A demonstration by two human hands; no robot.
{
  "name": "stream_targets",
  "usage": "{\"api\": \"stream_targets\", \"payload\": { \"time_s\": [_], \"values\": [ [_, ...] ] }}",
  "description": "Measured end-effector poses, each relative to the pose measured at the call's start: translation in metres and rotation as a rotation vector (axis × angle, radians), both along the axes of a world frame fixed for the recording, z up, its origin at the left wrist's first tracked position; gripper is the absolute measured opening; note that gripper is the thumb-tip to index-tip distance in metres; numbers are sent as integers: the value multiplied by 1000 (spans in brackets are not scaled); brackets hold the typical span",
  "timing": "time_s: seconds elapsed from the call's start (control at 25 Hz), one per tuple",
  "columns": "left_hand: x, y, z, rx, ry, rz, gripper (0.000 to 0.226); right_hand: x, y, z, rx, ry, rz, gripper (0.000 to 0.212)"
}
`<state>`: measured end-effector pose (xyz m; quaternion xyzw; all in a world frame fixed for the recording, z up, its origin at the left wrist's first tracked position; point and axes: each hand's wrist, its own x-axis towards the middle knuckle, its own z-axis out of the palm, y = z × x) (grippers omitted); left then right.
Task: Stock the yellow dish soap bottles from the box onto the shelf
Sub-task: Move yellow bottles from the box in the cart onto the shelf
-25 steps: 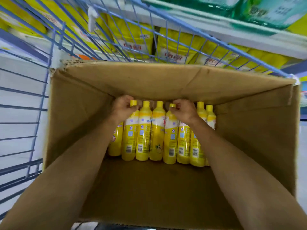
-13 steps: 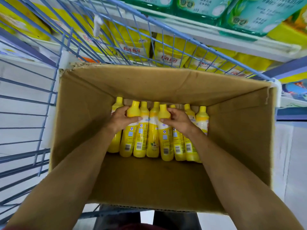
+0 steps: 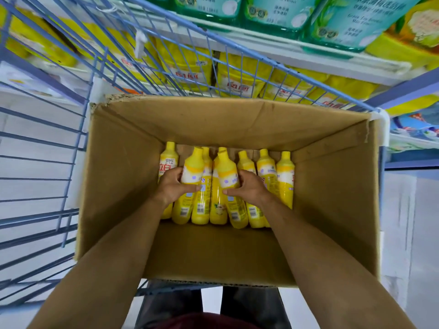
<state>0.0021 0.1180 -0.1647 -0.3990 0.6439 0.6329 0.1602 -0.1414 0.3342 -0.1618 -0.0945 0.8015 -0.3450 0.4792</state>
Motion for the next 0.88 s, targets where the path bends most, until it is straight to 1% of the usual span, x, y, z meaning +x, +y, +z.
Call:
{"api": "stream_targets", "payload": {
  "time_s": [0.12, 0.2, 0.28, 0.44, 0.52, 0.68, 0.8, 0.88],
  "values": [
    [2, 1, 17, 6, 30, -24, 55, -1, 1, 22, -15, 70, -17, 45],
    [3, -1, 39, 16, 44, -39, 55, -5, -1, 51, -43, 112, -52, 38],
    [0, 0, 69, 27, 86, -52, 54, -10, -1, 84, -67, 173, -81, 36],
    [-22, -4, 162, 12, 194, -75, 65, -24, -9, 169, -159, 212, -119, 38],
    [-38, -7, 214, -2, 263, -107, 59, -30, -15, 215, -196, 223, -128, 37],
    [-66, -17, 314, -47, 418, -144, 52, -39, -30, 299, -315, 284, -137, 53],
    [-78, -19, 379, -79, 502, -171, 46, -44, -34, 356, -395, 350, -142, 49],
    [-83, -20, 411, -98, 561, -186, 47, -49, -36, 390, -459, 386, -158, 51]
  ]
}}
